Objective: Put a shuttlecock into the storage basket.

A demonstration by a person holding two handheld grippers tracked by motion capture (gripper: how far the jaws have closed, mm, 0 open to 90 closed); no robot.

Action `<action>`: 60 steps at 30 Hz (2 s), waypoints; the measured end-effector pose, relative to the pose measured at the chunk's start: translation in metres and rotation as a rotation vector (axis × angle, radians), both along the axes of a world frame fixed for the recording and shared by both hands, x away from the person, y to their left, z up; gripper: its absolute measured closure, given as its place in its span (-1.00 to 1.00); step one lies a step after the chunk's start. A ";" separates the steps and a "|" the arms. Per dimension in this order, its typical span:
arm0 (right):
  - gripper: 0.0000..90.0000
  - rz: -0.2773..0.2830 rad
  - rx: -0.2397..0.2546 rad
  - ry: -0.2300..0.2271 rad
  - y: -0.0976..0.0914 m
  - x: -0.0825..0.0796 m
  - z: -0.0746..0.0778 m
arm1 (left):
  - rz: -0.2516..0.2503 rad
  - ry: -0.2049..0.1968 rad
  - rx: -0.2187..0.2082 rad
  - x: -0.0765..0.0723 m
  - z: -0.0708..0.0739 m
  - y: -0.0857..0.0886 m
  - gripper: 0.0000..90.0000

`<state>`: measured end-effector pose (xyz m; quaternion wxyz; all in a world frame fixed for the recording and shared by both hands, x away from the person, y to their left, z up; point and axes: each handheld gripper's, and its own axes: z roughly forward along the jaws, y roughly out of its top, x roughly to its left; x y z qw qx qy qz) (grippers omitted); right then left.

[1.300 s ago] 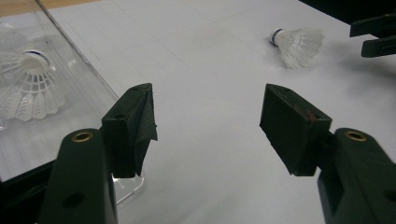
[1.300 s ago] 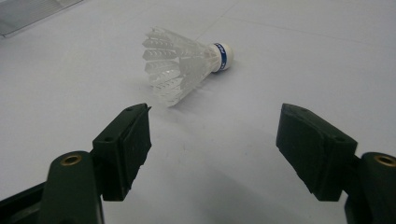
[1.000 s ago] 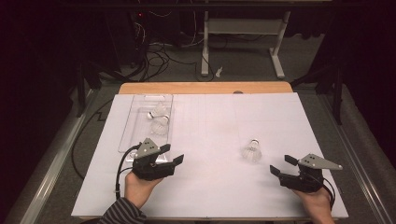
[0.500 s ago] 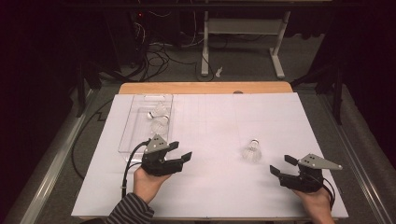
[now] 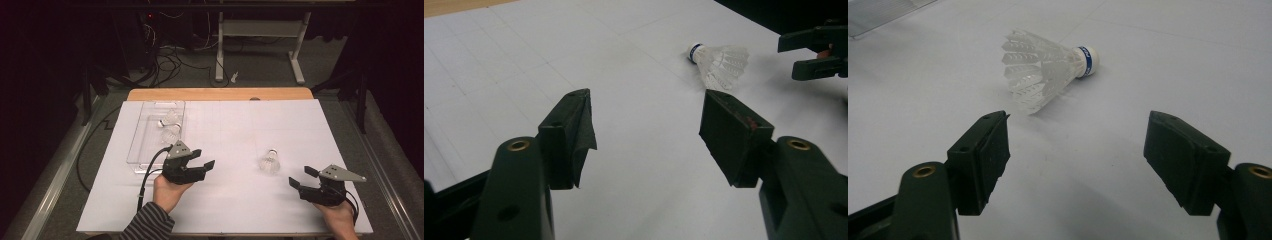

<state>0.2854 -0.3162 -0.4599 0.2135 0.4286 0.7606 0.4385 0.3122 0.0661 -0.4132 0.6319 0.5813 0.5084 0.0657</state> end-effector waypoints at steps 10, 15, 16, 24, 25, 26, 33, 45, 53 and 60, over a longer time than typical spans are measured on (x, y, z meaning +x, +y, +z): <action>-0.40 -0.002 -0.003 0.001 0.000 0.000 0.000 | -0.019 0.001 0.005 0.005 0.000 -0.012 -0.12; -0.40 -0.002 -0.002 0.001 0.000 0.000 0.000 | -0.026 0.014 0.012 0.008 -0.002 -0.017 -0.11; -0.40 -0.001 -0.002 0.001 0.000 0.000 0.000 | -0.027 0.017 0.015 0.009 -0.003 -0.017 -0.11; -0.40 0.000 -0.003 0.000 0.000 0.000 0.000 | -0.035 0.017 0.012 0.011 -0.003 -0.022 -0.11; -0.40 0.000 -0.003 -0.001 0.000 0.000 0.000 | -0.036 0.017 0.013 0.012 -0.003 -0.023 -0.11; -0.40 -0.001 -0.002 0.001 0.000 0.000 0.000 | -0.037 0.017 0.015 0.012 -0.004 -0.024 -0.10; -0.40 -0.003 -0.004 0.003 0.000 0.000 0.000 | -0.055 0.025 0.035 0.016 -0.004 -0.033 -0.05; -0.40 0.000 -0.002 -0.001 0.000 0.000 0.000 | -0.073 0.040 0.034 0.021 -0.006 -0.044 -0.05; -0.40 0.000 -0.004 0.001 0.000 0.000 0.000 | -0.089 0.050 0.053 0.024 -0.006 -0.053 -0.04; -0.40 0.000 -0.004 0.001 0.000 0.000 0.000 | -0.104 0.062 0.077 0.027 -0.006 -0.061 -0.02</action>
